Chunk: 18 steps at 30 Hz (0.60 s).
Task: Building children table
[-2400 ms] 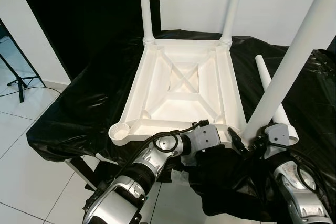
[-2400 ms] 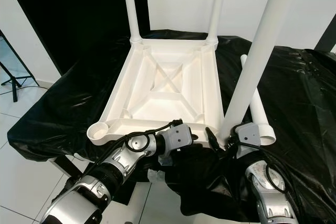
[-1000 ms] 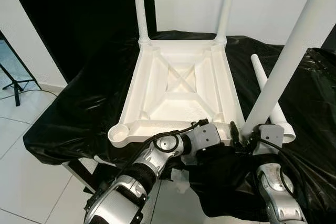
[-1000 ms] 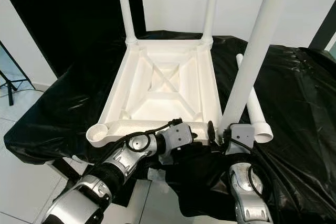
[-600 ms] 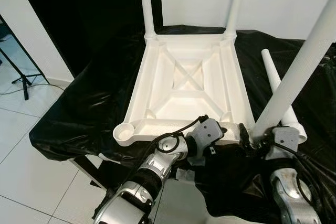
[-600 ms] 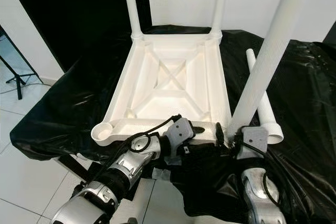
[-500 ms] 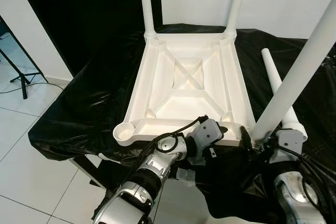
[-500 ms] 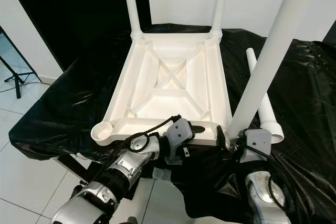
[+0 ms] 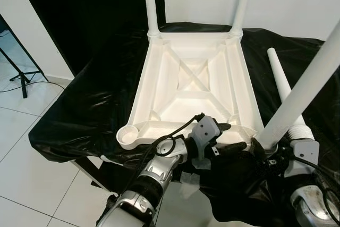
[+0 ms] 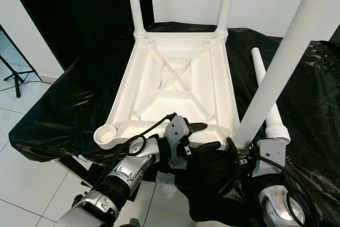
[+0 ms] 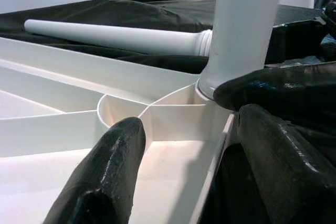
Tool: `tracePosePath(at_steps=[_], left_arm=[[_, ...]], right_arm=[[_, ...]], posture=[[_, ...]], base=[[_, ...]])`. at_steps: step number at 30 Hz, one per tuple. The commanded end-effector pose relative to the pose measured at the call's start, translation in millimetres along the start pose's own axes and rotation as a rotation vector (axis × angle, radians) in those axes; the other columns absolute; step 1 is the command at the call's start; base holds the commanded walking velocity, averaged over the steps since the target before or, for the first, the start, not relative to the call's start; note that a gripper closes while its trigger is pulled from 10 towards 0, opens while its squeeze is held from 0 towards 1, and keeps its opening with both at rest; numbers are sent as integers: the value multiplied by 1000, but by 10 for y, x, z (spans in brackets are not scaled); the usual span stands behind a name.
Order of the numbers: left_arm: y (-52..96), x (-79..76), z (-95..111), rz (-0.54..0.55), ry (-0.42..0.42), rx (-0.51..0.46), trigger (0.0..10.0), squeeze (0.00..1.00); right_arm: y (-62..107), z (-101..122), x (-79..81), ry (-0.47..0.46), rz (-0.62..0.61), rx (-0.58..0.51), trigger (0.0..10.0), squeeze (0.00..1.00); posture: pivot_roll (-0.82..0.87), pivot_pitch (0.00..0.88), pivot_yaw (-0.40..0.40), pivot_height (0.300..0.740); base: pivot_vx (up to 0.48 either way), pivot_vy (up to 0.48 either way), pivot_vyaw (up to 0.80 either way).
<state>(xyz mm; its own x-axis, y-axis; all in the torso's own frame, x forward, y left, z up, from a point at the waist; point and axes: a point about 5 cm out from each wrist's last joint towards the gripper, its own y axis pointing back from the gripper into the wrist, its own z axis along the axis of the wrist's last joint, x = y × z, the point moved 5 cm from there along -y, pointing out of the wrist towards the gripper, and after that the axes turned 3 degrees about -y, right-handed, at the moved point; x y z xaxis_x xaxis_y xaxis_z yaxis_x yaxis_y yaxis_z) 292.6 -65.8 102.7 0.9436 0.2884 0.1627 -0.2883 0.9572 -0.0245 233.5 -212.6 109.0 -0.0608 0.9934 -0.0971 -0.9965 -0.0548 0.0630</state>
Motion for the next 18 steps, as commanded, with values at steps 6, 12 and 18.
tracePosePath(at_steps=[6,12,18], left_arm=[[14,-104,-59,-109,-20,40,10000,0],[55,-89,-98,-111,-30,68,10000,0],[59,-94,-104,-119,-30,71,10000,0]], right_arm=[[160,-150,-67,-9,5,106,0,0],[316,-211,-51,-14,39,176,10000,0],[306,-176,-100,37,8,149,10000,0]], posture=[[58,0,30,740],[45,0,40,740],[40,0,42,740]], base=[[0,0,0],[0,0,0],[0,0,0]])
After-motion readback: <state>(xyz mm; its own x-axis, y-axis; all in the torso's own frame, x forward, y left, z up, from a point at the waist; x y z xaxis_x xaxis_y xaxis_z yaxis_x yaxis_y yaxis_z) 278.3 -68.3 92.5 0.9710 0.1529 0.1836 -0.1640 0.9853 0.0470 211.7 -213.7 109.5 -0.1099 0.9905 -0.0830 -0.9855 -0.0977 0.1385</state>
